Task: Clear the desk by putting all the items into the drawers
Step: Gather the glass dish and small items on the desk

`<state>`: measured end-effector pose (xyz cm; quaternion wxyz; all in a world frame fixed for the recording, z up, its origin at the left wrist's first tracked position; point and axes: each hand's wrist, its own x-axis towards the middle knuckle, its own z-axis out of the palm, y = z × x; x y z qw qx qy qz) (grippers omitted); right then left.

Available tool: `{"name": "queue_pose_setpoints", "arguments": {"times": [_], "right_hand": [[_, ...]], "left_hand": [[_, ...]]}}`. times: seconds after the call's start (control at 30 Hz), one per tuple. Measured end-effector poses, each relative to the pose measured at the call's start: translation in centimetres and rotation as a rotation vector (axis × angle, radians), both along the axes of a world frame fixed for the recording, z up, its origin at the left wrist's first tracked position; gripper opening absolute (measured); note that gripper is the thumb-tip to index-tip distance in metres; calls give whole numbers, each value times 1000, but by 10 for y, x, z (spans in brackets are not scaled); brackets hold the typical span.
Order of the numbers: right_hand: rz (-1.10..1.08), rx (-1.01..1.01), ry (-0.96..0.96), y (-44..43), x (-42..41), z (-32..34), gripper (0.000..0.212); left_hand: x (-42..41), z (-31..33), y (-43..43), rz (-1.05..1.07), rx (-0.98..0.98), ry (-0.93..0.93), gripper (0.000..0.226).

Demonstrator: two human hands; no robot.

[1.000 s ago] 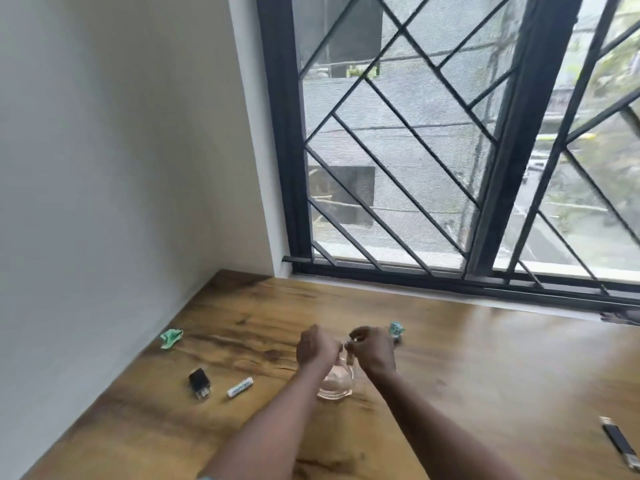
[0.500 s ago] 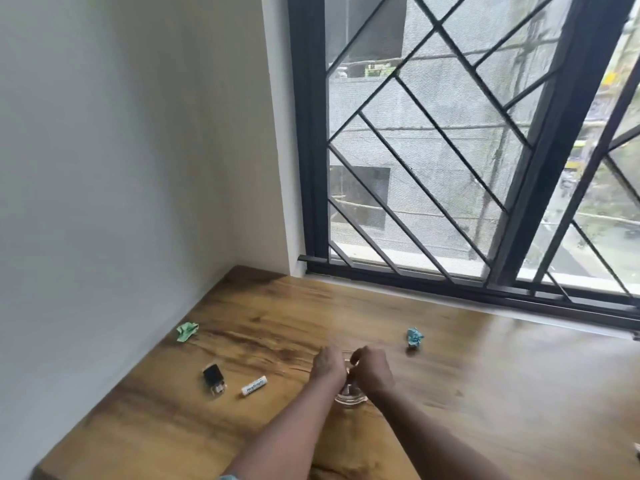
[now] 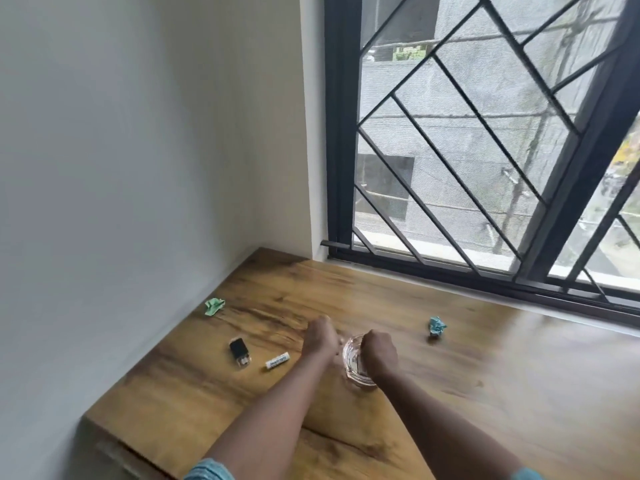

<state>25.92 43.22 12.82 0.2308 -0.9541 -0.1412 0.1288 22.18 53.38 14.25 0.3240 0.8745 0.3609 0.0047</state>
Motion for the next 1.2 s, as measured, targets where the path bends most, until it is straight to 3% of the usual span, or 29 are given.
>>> {"name": "queue_pose_setpoints", "arguments": {"times": [0.13,0.2,0.3,0.47,0.6,0.77,1.03,1.2], "right_hand": [[-50,-13,-8,11,-10,8,35],[-17,-37,-106,24,-21,17,34],[252,-73,-253,57,-38,20,30],[641,-78,-244,107,-67,-6,38],[702,-172,-288,114,-79,-22,24],[594,-100,-286,105,-70,-15,26],[-81,182,-219,49,-27,14,44],[-221,103,-37,19,-14,10,34]], "left_hand": [[-28,-2,34,145,-11,-66,17],[-40,-4,50,214,-51,-122,21],[-58,-7,66,283,-36,-121,20],[-81,-18,84,289,17,-77,26],[-93,-29,93,288,58,-5,25],[-95,-37,91,283,77,11,27],[-65,-26,53,196,18,-65,27],[-45,-25,27,119,-21,-133,27]]}}
